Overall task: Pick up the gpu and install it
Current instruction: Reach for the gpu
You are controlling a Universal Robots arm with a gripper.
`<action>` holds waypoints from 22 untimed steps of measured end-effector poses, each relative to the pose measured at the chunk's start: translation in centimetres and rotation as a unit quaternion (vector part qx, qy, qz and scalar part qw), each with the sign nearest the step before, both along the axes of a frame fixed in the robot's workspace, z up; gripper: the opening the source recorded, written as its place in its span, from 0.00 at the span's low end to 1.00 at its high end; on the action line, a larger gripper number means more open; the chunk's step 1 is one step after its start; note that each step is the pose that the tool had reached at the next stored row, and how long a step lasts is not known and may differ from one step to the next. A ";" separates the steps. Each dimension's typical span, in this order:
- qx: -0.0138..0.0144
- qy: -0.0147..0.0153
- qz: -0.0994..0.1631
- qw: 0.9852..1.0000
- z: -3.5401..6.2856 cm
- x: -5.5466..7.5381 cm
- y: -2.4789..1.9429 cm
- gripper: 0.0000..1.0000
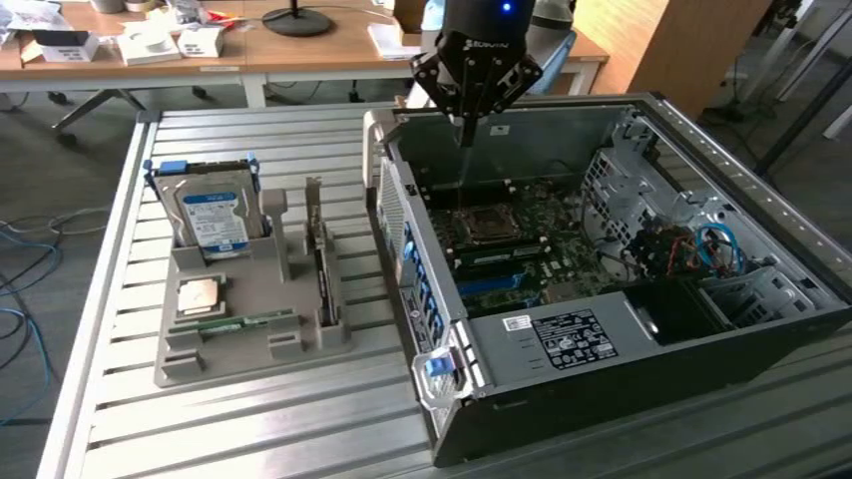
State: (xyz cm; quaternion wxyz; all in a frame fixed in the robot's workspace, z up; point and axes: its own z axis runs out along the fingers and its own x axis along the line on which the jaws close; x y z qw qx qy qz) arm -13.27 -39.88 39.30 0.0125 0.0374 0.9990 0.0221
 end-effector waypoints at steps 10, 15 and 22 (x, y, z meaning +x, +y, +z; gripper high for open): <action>0.000 0.000 0.000 1.000 -0.04 -2.1 0.00 0.11; 0.000 0.000 0.000 1.000 -0.07 -3.3 0.01 0.11; 0.000 0.000 0.000 1.000 -0.11 -5.2 0.03 0.11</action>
